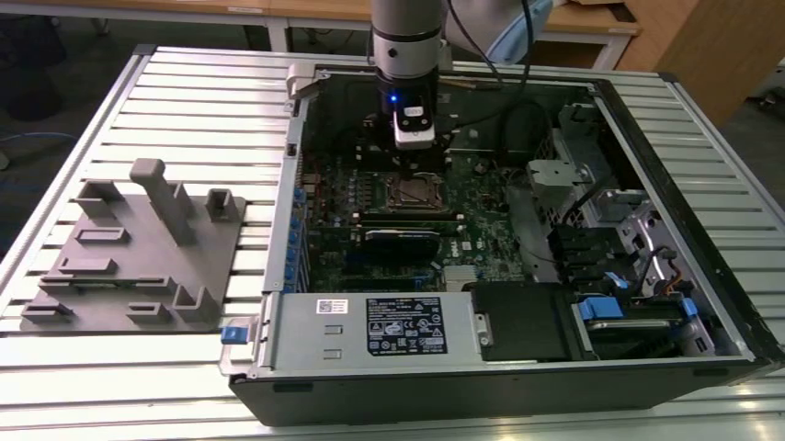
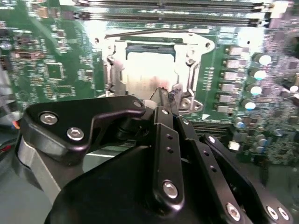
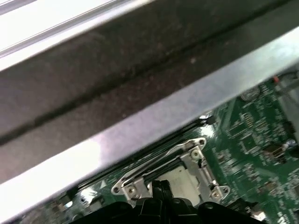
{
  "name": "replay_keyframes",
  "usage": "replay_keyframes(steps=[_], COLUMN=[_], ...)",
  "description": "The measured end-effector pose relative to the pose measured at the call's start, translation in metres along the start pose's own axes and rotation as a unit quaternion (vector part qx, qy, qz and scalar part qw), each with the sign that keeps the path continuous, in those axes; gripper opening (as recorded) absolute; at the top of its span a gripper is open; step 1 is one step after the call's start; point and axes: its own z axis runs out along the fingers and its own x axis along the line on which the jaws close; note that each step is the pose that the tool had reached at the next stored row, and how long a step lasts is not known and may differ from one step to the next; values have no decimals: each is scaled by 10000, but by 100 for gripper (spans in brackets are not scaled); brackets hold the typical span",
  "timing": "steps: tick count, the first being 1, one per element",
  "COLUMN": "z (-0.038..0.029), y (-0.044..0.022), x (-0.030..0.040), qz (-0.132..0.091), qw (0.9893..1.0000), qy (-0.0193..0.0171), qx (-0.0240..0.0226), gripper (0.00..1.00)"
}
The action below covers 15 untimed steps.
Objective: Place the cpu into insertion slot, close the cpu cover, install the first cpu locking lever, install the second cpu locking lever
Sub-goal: 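Install the first cpu locking lever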
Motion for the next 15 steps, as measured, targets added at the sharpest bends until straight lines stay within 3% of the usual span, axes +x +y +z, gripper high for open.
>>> replay_keyframes(steps=[6, 15], z=[1, 27], y=[2, 29], x=[-3, -51], qz=[-17, -413], qw=[10000, 9991], qy=[4, 3], qx=[0, -47], gripper=[10, 10])
